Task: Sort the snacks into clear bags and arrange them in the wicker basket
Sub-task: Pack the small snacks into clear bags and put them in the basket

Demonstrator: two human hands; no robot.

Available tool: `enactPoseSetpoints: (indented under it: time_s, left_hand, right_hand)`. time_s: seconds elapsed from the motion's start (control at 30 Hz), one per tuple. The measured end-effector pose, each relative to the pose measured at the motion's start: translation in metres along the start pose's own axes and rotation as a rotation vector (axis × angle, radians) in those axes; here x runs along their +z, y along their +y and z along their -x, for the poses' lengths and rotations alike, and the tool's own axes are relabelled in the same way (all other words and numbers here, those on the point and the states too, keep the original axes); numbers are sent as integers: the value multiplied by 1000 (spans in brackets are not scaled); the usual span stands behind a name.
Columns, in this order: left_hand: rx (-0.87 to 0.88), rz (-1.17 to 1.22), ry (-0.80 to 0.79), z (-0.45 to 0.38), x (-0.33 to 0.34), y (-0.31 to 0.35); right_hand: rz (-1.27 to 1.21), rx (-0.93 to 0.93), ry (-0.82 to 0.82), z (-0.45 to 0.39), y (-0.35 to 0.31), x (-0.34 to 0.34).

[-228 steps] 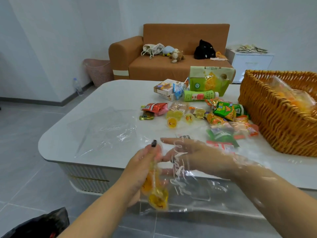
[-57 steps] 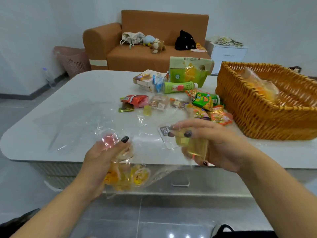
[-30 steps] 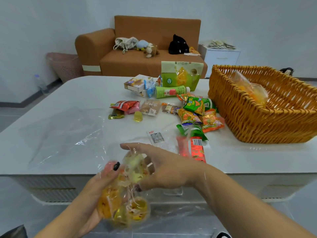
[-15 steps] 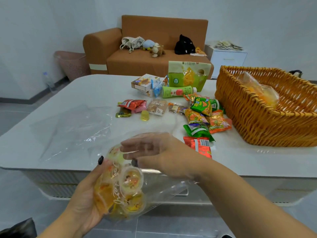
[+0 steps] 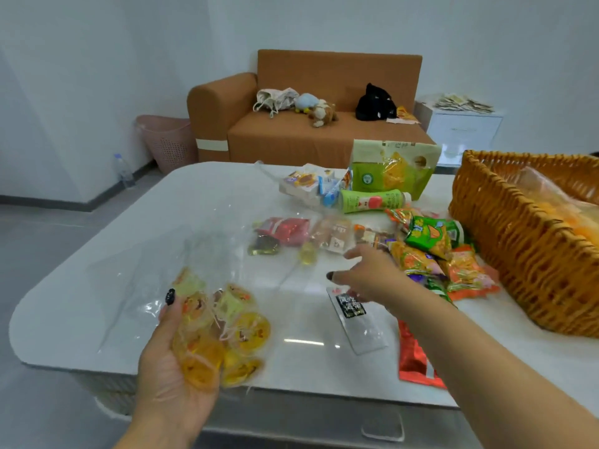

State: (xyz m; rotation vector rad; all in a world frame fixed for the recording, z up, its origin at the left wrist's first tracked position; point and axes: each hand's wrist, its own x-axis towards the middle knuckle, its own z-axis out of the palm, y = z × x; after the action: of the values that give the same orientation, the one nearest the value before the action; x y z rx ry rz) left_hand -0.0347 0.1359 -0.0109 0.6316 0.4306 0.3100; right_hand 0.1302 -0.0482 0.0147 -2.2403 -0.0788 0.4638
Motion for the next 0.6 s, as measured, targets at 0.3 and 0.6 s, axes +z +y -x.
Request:
enactPoseSetpoints:
  time_s: [0.3, 0.6]
  left_hand:
    - [-44, -22, 86, -20, 22, -13]
    - [-17, -48, 57, -25, 26, -22]
  right_hand:
    - [593, -195, 148, -91, -6, 64]
    - [307, -288, 311, -59, 62, -17]
